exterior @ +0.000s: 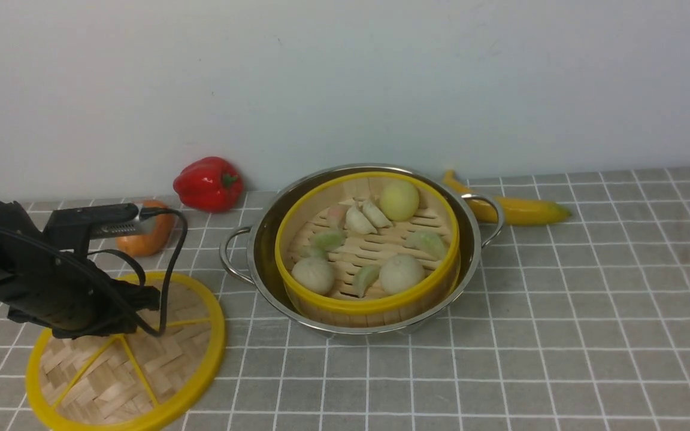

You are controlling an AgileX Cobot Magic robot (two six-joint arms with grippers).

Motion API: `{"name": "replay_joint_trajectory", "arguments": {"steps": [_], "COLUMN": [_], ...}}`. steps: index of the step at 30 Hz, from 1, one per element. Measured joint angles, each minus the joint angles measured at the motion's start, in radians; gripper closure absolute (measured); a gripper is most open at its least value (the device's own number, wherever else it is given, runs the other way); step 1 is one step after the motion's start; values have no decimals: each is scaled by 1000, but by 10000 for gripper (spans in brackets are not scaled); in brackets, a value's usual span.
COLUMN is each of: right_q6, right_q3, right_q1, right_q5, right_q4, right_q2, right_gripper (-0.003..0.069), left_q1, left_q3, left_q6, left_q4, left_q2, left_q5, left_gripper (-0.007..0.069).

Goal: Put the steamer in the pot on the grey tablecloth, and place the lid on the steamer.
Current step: 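Grasp the bamboo steamer lid lying on the table by its centre knob, then place the yellow bamboo steamer lid onto the steamer in the pot with the left gripper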

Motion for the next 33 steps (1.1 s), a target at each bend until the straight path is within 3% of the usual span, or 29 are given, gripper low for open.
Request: {"name": "replay_joint_trajectory", "arguments": {"steps": [3,9,14,19,25,33], "right_q6": [8,12,12,12,35,38], "right_q3": [7,14,14,14,14,14], "right_q1": [0,0,0,0,0,0], "right_q5": [0,0,0,0,0,0], "right_q4": [0,0,0,0,0,0], "right_q2": [-13,-19,-19,-19,-19,-19], "right_gripper": [158,158,158,158,158,158], "left_q1": [0,0,0,-5,-163,-381], "left_q3": [0,-14,-109,-367,-600,-740], "left_q6": [0,0,-8,-22,4,8], "left_q4": [4,11,83,151,140,130], "left_q2": [6,9,7,-56,-52,52], "left_q5": [0,27,213,436,494,495], "left_gripper": [386,503,503,503,503,503]}}
